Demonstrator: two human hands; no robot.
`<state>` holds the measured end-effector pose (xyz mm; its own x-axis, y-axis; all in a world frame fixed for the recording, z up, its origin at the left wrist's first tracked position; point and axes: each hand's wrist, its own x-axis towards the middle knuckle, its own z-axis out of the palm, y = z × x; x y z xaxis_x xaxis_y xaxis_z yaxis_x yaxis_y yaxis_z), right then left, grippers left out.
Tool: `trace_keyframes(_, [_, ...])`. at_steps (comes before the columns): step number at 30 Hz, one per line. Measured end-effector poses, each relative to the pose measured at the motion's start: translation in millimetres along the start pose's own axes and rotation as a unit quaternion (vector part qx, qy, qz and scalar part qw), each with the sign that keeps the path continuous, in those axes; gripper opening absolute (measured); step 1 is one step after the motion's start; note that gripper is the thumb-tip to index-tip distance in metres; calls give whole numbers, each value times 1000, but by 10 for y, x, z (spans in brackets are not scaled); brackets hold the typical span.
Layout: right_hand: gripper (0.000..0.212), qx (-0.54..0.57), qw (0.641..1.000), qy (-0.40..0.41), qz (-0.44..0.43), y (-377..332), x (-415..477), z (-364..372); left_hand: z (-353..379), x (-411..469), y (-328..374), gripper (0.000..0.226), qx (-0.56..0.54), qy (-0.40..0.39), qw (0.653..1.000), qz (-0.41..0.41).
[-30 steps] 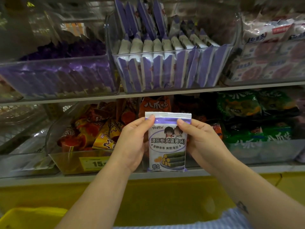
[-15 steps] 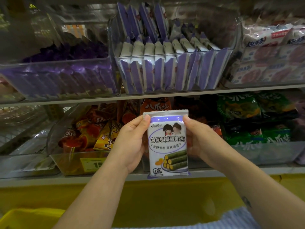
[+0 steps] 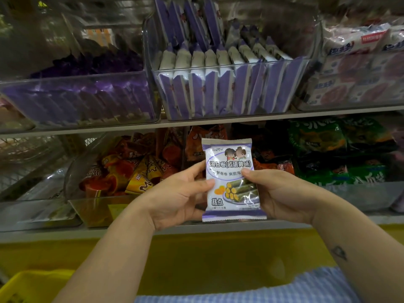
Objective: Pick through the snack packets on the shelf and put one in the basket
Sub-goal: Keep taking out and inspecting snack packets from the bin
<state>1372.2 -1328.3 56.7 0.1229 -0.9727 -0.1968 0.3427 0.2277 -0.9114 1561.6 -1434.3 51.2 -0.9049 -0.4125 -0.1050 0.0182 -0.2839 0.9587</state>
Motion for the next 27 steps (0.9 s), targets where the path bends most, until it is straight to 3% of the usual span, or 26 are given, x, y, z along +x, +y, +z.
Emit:
trace_keyframes(7, [50, -3, 1000, -8, -23, 14, -4, -47, 37, 5, -1, 49, -13, -10, 1000, 7])
trace_keyframes(9, [47, -45, 996, 27, -67, 24, 14, -40, 108, 53, -26, 47, 56, 89, 992, 72])
trace_keyframes(11, [45, -118, 982, 74, -124, 40, 39, -33, 170, 106, -50, 46, 188, 214, 942, 179])
trace_keyframes(12, [43, -152, 973, 90, -149, 47, 51, -21, 190, 121, -60, 45, 224, 232, 921, 219])
trace_keyframes(14, [40, -194, 959, 83, -187, 63, 64, 13, 222, 133, -98, 48, 228, 192, 928, 224])
trace_keyframes(18, [36, -183, 964, 16, -192, 78, 40, 105, 270, 176, -157, 82, 142, 91, 973, 160])
trace_keyframes(20, [33, -179, 966, 13, -186, 60, 23, 120, 287, 186, -151, 80, 88, 69, 981, 157])
trace_keyframes(23, [46, -188, 965, 17, -182, 62, 18, 84, 282, 165, -123, 68, 5, 40, 988, 151])
trace_keyframes(27, [58, -204, 962, 29, -176, 74, 29, 75, 241, 104, -84, 60, -14, 28, 990, 141])
